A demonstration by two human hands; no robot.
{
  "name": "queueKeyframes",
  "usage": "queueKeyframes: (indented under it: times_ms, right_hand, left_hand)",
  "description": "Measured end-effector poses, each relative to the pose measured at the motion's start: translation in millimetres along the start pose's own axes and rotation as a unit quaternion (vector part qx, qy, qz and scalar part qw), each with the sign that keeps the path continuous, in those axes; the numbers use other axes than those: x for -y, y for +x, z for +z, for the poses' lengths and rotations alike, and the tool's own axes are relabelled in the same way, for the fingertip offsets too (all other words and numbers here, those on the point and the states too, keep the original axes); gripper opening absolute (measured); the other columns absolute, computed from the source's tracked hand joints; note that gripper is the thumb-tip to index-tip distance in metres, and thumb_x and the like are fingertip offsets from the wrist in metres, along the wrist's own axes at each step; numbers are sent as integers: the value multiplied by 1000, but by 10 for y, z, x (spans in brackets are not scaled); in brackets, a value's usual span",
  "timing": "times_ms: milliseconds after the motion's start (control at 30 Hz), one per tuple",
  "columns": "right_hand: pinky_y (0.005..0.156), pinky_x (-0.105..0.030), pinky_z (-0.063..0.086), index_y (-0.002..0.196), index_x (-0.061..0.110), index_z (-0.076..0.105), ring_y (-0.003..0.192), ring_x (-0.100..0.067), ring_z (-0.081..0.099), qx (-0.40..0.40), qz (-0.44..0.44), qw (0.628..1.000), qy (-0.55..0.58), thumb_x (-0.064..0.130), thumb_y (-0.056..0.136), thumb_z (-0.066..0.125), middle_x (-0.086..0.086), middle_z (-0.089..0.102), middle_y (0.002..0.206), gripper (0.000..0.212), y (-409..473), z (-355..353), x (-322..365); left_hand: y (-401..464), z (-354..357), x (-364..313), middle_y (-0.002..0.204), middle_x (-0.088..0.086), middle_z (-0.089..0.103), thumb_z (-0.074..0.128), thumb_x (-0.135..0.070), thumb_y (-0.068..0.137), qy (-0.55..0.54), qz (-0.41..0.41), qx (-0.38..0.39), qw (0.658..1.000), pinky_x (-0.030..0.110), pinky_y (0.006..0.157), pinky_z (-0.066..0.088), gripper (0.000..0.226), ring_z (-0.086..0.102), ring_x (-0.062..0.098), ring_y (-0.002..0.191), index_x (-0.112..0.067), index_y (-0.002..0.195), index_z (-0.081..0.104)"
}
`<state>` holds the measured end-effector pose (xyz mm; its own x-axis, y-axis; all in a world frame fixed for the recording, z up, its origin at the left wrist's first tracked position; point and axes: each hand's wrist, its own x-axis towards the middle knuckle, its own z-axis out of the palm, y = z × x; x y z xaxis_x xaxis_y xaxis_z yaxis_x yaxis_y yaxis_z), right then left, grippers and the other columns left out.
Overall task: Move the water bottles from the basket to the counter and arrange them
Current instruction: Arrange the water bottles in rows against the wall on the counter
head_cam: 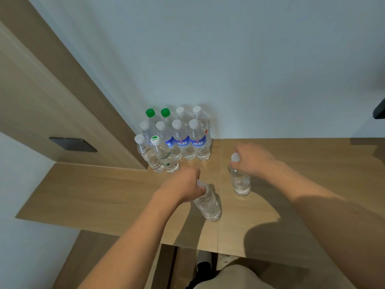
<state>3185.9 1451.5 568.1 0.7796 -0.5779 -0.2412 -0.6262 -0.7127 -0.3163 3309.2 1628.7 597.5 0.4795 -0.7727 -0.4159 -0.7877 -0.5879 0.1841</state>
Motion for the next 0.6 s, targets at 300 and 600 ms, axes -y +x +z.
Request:
queueKeyframes:
  times_ms: [300, 600]
  right_hand:
    - [52, -28, 30, 93, 23, 44, 77, -19, 50, -4, -43, 998, 47, 42, 85, 63, 5, 50, 85, 28, 271, -76, 430]
    - [65, -34, 47, 103, 20, 52, 85, -24, 60, -7, -44, 997, 67, 44, 81, 63, -1, 62, 98, 34, 597, -68, 804]
  left_hand:
    - [200, -155, 383, 95, 4, 61, 60, -37, 86, 19, 32, -30, 999, 33, 66, 47, 28, 58, 24, 85, -13, 100, 57]
    - [564, -459, 796, 99, 2, 59, 63, -37, 88, 27, 54, -63, 996, 36, 70, 48, 26, 56, 22, 87, -19, 102, 53]
